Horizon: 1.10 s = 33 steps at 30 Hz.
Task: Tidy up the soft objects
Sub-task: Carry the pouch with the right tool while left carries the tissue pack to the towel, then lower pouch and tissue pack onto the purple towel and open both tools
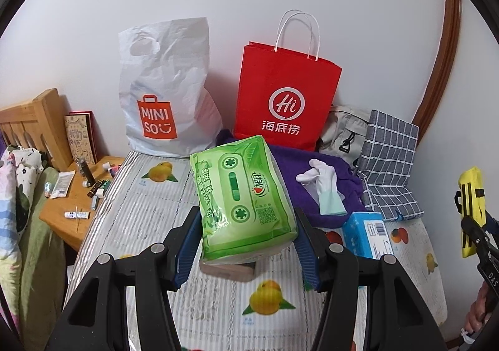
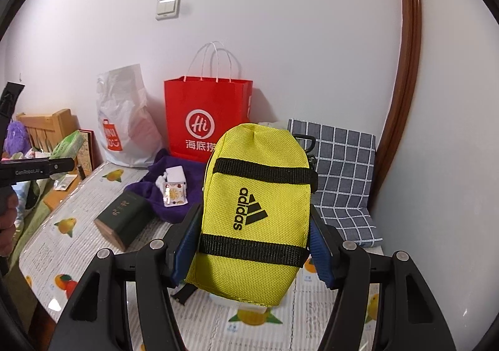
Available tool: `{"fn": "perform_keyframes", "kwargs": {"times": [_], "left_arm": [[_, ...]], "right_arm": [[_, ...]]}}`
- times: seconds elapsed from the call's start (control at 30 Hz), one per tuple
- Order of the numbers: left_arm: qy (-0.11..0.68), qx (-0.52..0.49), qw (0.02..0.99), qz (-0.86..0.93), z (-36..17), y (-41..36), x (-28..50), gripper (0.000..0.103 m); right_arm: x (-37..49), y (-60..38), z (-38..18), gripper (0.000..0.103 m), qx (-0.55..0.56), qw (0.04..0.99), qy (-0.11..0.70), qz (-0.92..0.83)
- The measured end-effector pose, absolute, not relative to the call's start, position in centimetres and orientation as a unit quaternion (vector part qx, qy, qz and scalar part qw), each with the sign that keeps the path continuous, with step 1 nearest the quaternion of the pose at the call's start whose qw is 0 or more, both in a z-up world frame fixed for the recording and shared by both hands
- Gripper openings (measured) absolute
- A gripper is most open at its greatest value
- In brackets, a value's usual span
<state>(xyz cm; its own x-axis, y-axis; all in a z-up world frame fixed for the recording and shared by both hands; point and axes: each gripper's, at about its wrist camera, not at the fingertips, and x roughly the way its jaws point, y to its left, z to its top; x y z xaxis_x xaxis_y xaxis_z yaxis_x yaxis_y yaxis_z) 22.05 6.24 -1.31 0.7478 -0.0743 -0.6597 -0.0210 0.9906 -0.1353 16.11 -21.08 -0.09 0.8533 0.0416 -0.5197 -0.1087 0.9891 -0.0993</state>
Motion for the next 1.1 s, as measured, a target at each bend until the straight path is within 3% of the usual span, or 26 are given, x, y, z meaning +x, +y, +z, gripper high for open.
{"fn": "perform_keyframes", "kwargs": {"times": [0.87, 1.1], "left_arm": [[0.383, -0.076, 0.921, -0.003, -4.8, 6.4, 36.5, 0.054], [0.417, -0.09, 0.903, -0.042, -8.3, 4.4, 40.9, 0.054]], "right_arm": [[33.8, -19.1, -3.5, 0.064, -0.006, 0.952, 0.293, 0.091], [38.1, -19.3, -6.3, 0.064, 0.001, 0.942, 0.322, 0.089]]}}
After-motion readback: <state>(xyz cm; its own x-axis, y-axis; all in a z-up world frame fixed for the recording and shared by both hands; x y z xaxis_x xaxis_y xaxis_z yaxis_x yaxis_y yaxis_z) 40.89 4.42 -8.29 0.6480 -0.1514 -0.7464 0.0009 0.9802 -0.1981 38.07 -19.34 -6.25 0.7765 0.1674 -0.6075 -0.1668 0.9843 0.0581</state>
